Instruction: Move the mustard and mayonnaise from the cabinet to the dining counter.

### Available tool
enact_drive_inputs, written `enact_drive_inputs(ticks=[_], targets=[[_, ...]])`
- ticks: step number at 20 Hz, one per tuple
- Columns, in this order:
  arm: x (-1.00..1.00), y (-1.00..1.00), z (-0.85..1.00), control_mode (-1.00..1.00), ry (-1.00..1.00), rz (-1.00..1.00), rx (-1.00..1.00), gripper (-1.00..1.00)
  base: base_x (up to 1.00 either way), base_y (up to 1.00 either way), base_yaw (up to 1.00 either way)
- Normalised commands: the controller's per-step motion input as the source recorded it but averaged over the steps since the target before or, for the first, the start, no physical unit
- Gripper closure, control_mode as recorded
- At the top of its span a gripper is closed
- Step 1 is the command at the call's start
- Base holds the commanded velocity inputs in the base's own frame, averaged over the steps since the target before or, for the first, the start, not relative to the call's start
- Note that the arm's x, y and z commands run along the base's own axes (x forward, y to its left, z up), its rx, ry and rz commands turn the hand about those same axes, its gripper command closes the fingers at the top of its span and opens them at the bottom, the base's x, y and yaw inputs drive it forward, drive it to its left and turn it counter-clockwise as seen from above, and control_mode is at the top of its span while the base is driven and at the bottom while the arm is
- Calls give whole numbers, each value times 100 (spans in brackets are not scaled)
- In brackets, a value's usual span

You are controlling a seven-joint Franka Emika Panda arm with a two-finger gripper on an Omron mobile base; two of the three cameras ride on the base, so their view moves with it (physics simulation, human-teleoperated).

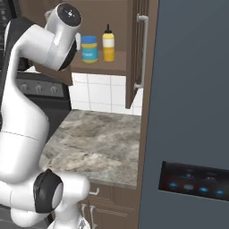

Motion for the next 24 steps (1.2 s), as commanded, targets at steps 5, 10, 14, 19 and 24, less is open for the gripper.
enact_drive_inputs(ticks=[5,10,14,19,24], targets=[[-57,45,1,-100,0,1,0,100,0,0,0],[-56,45,1,-100,0,0,0,100,0,0,0],[-42,32,0,-100,0,0,0,-100,0,0,0],[-39,-18,6,-100,0,0,0,-100,0,0,0],[-39,-56,17,-100,0,-1,8,-100,0,0,0]])
